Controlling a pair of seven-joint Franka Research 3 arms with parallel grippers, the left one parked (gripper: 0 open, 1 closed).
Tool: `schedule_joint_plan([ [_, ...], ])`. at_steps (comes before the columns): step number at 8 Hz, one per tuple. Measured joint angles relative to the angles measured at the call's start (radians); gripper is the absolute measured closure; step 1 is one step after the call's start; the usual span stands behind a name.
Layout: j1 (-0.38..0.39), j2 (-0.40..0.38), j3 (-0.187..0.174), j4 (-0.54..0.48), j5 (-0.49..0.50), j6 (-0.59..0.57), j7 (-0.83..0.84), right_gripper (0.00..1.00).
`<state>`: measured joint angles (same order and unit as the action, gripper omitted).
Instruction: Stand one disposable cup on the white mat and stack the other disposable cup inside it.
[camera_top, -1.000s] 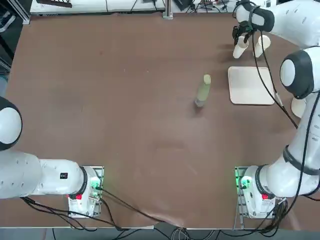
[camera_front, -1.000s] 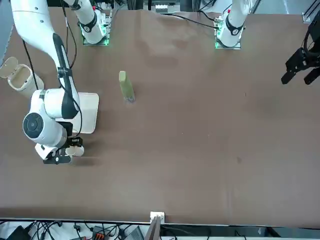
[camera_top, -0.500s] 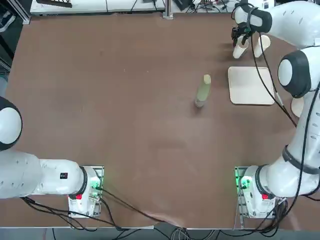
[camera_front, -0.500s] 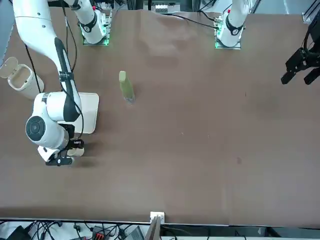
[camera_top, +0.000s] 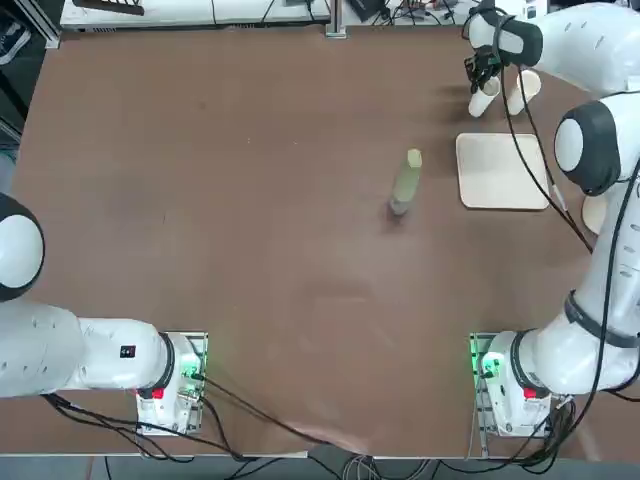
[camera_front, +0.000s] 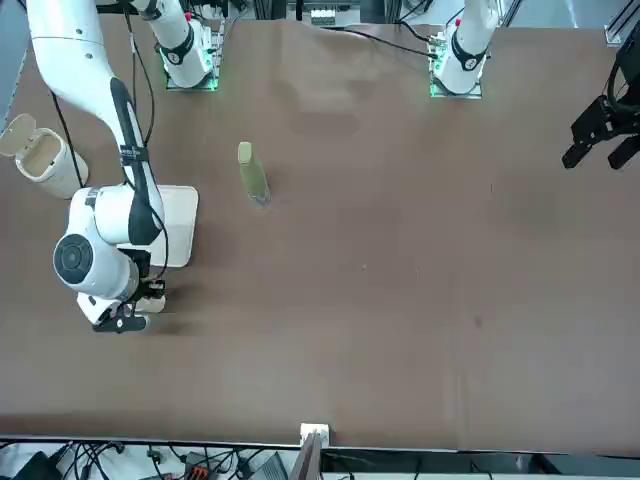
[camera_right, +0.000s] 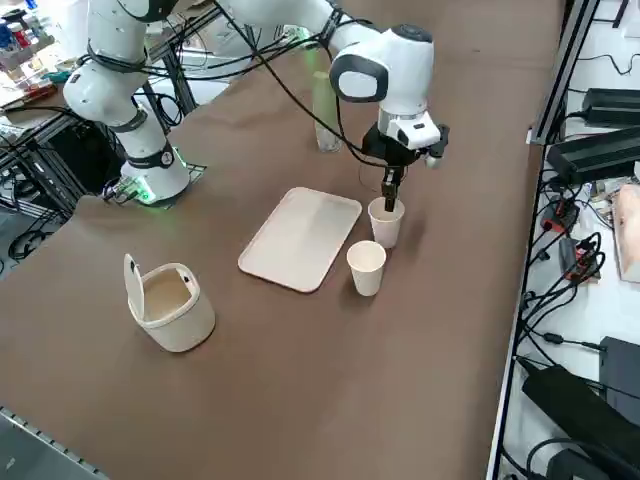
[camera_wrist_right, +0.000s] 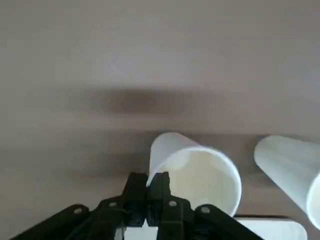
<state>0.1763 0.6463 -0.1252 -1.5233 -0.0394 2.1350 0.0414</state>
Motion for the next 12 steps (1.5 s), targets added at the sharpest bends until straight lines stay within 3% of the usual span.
schedule_joint_plan([
  [3,-0.003,-0.066,-0.010,0.020,0.001,-0.106,0.000,0.98],
  [7,-0.027,-0.242,-0.037,-0.008,0.001,-0.359,0.000,0.98],
  [12,-0.054,-0.456,-0.040,-0.284,0.001,-0.355,-0.001,0.98],
])
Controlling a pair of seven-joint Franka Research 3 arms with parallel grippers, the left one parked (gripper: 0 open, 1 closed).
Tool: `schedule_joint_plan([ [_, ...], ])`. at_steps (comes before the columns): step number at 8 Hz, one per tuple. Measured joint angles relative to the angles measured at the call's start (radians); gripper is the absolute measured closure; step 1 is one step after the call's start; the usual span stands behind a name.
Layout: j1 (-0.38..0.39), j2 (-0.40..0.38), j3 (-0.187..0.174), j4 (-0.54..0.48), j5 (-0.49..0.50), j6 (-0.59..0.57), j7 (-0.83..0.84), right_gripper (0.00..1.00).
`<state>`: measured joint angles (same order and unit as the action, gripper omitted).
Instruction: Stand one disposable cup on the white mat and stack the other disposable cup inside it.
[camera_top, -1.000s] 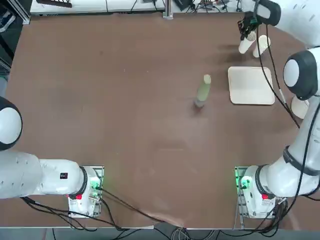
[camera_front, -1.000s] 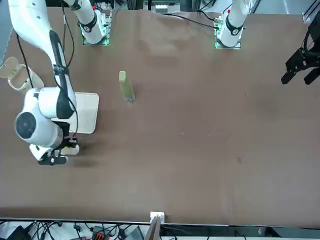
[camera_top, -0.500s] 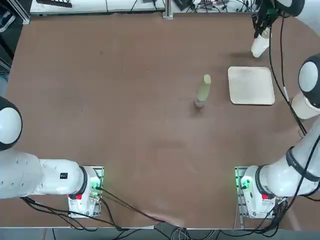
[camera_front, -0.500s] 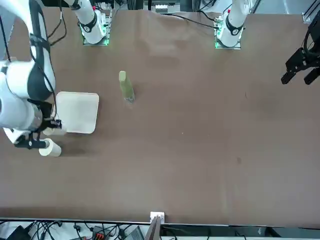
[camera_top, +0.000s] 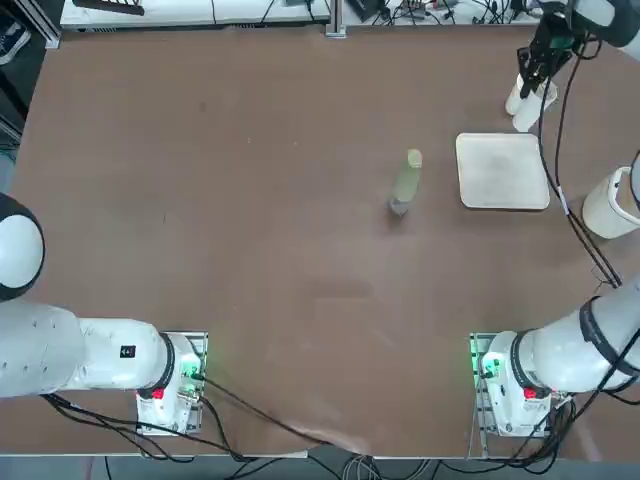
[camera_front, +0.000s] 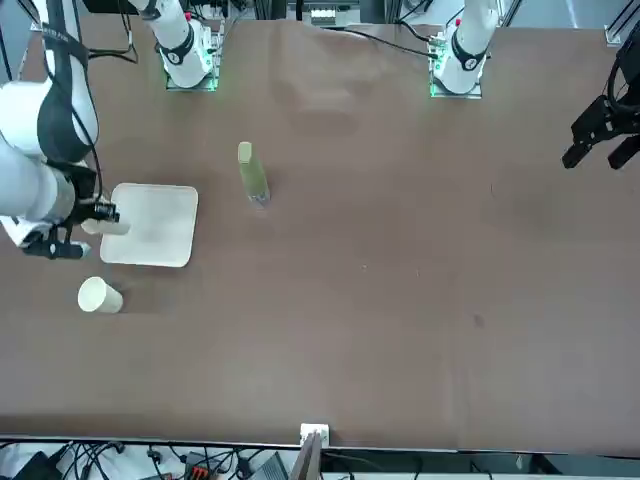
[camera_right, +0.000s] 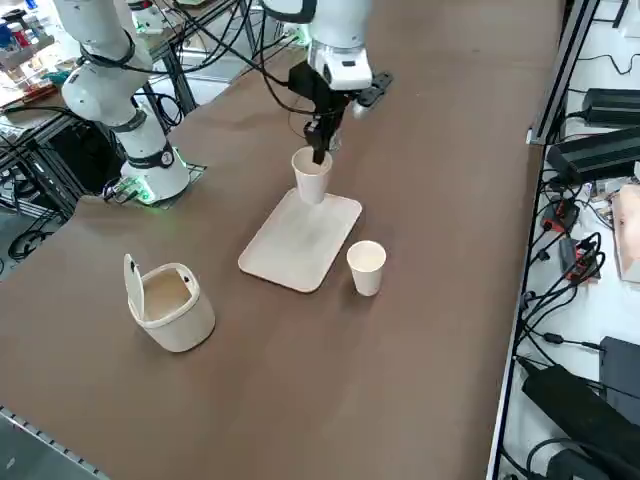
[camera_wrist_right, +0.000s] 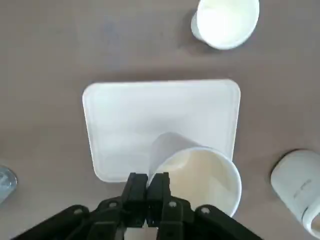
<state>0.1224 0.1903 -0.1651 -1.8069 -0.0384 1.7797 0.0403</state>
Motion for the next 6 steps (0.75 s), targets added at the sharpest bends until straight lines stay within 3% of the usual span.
schedule_joint_plan([
  [3,-0.006,-0.099,0.000,-0.176,0.000,0.099,-0.001,0.98],
  [6,-0.009,-0.118,0.000,-0.284,0.000,0.193,-0.002,0.98],
])
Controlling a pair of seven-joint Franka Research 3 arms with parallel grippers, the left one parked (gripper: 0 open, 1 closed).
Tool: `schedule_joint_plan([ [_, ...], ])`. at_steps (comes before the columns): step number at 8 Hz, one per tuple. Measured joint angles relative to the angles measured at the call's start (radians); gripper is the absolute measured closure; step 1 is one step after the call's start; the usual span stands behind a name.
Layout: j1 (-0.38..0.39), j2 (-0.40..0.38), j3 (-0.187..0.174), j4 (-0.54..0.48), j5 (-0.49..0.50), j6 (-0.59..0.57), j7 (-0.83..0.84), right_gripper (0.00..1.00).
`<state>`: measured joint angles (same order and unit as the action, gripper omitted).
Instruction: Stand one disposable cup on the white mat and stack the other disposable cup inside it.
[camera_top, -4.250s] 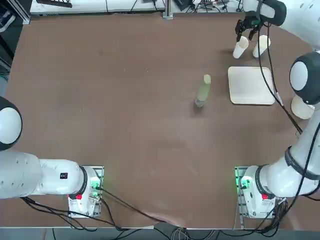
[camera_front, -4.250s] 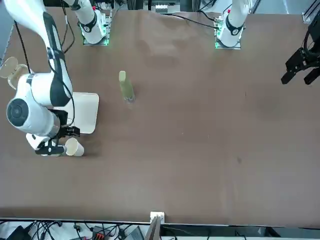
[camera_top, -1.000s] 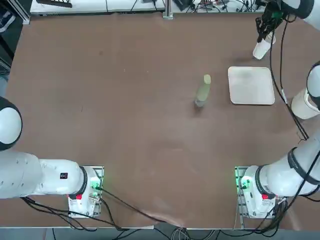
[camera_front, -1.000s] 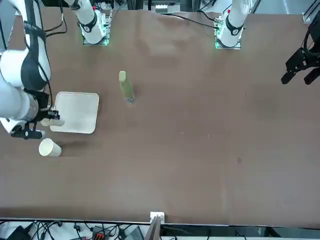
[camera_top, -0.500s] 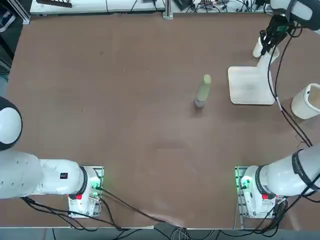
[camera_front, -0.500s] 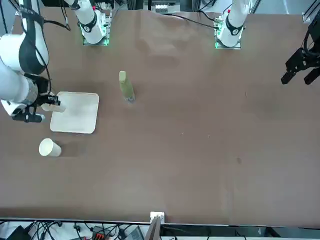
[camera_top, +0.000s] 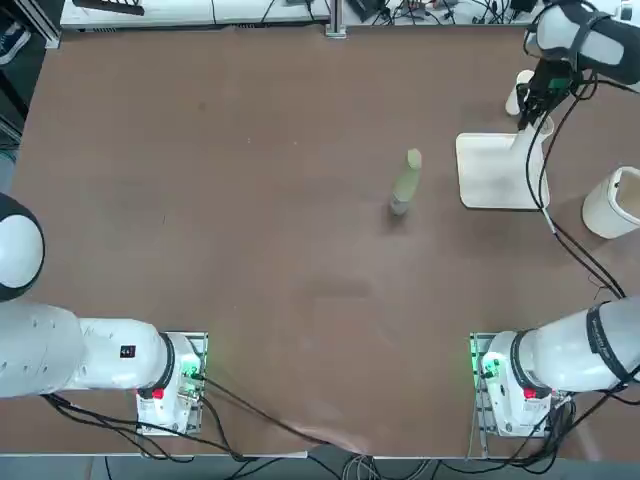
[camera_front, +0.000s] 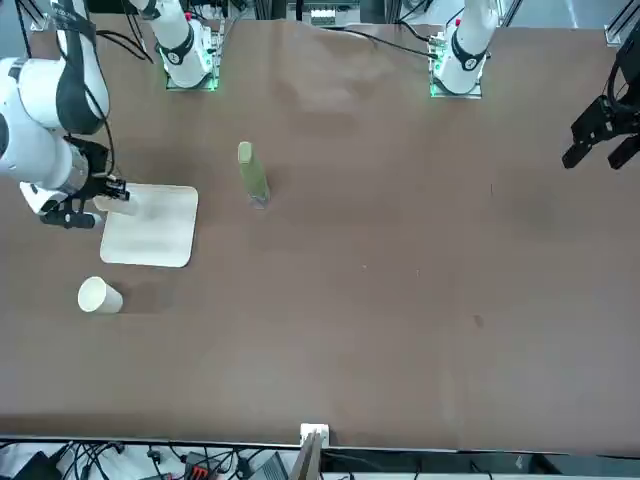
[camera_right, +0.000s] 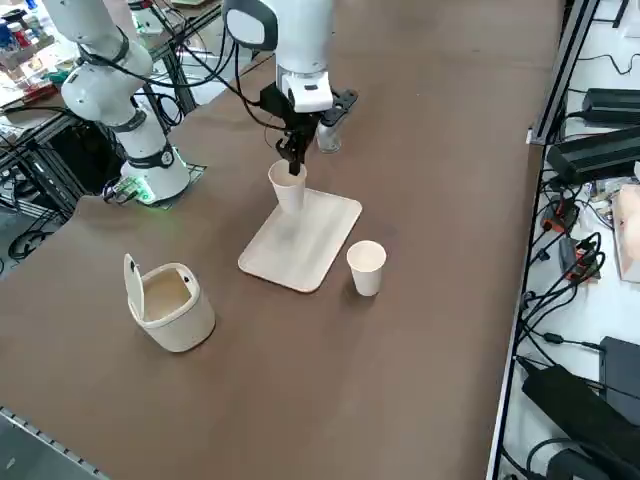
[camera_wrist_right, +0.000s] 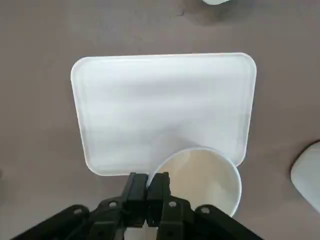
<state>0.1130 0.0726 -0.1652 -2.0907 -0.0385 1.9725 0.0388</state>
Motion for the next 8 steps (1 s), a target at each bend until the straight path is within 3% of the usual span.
schedule_joint_plan([
  [5,-0.002,0.001,0.000,-0.115,-0.001,0.157,-0.002,0.98],
  [8,-0.002,0.024,0.000,-0.161,-0.073,0.218,-0.004,0.98],
])
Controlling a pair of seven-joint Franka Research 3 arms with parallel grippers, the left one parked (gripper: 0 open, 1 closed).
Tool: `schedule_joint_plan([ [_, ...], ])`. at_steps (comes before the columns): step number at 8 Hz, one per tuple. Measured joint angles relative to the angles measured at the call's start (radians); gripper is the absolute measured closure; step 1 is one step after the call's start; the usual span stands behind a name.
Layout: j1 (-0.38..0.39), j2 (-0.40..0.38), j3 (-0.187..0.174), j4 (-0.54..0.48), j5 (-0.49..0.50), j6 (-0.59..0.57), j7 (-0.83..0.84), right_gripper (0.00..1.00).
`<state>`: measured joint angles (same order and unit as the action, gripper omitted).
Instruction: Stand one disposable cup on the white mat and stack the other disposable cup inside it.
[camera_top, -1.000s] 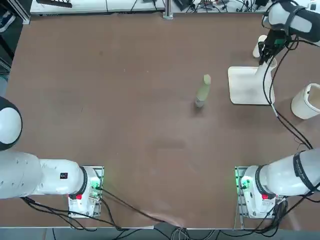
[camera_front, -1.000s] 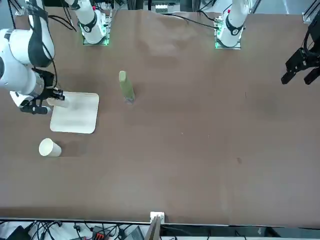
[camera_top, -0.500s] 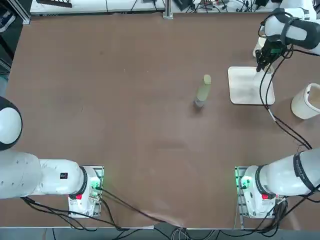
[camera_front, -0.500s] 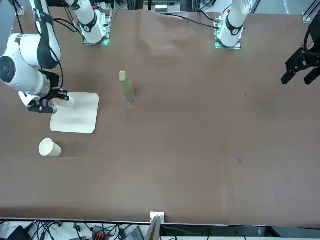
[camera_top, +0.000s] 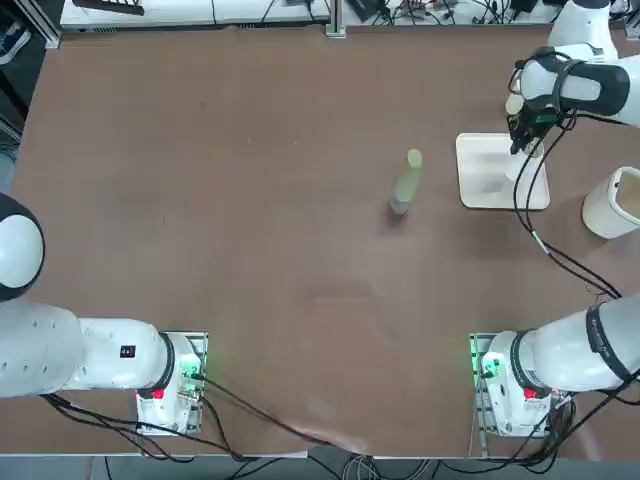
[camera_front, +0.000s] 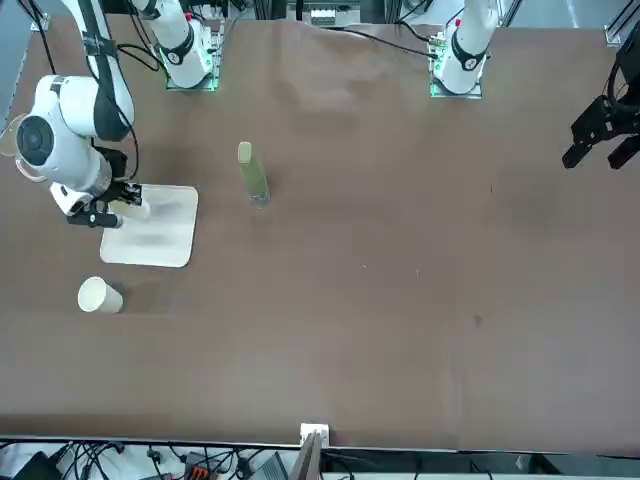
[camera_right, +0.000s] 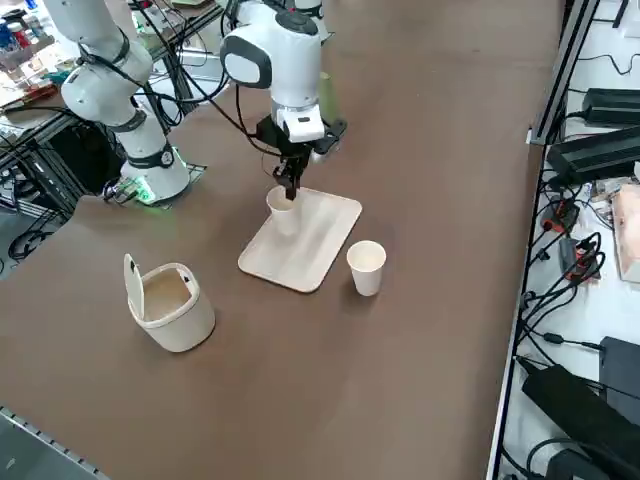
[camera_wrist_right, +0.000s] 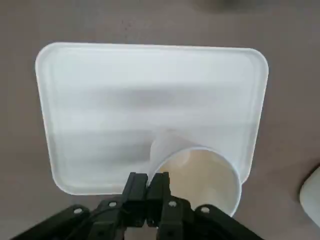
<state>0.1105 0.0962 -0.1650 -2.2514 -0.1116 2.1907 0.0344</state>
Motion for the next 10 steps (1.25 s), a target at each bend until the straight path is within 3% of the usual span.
schedule_joint_plan([
  [5,0.000,0.077,0.001,-0.002,-0.009,0.075,0.000,0.94],
  [7,0.001,0.094,0.002,-0.002,-0.009,0.080,0.001,0.82],
  [10,0.006,0.095,0.005,0.021,-0.010,0.066,0.001,0.26],
])
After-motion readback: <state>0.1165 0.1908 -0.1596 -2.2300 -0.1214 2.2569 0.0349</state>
